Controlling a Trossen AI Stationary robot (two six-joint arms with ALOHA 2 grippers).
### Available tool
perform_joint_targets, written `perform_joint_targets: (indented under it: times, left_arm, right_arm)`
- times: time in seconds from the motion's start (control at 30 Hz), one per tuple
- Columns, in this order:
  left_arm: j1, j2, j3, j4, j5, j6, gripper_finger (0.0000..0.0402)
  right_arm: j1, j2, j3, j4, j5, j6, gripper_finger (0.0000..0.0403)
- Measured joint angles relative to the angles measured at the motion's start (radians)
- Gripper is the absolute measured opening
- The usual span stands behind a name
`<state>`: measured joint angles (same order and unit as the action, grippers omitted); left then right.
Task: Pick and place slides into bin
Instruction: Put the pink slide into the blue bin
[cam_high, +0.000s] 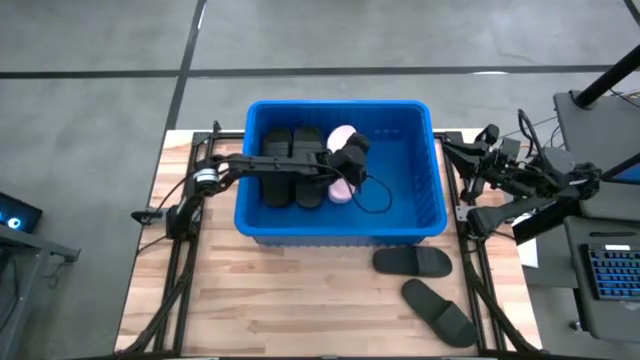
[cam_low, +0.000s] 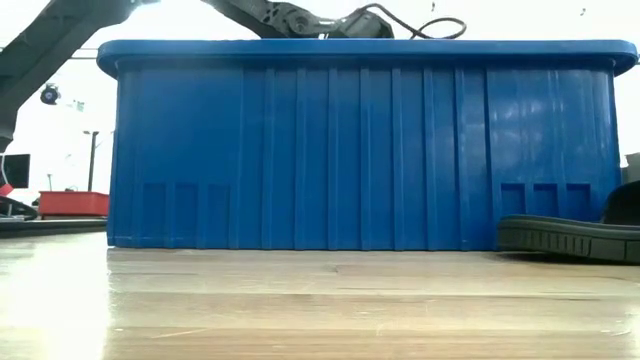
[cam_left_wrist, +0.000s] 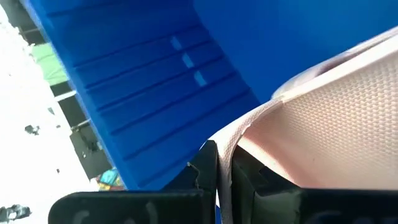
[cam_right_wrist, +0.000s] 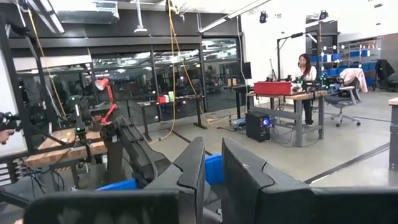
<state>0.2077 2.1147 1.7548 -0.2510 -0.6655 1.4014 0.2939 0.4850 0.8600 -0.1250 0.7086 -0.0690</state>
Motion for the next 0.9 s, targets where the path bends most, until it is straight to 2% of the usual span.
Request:
perform_joint_targets:
  times: [0.23,0.53,0.77,0.9]
  left_arm:
    - [0.0,0.013,-0.002,0.0,0.022,0.129,0.0]
    - [0.013,0.031,-0.006,0.005,0.044,0.092,0.0]
    - [0.022,0.032,-0.011,0.006,0.115,0.069,0.0]
    - [0.03,0.032,-0.011,0.007,0.13,-0.015,0.0]
  right_arm:
    - [0.0,0.0,0.0,-0.001,0.0,0.003,0.0047]
    - [0.0,0.0,0.0,-0.001,0.0,0.008,0.0047]
    - [0.0,0.0,0.0,-0.001,0.0,0.016,0.0047]
    - [0.0,0.0,0.0,-0.001,0.0,0.016,0.0047]
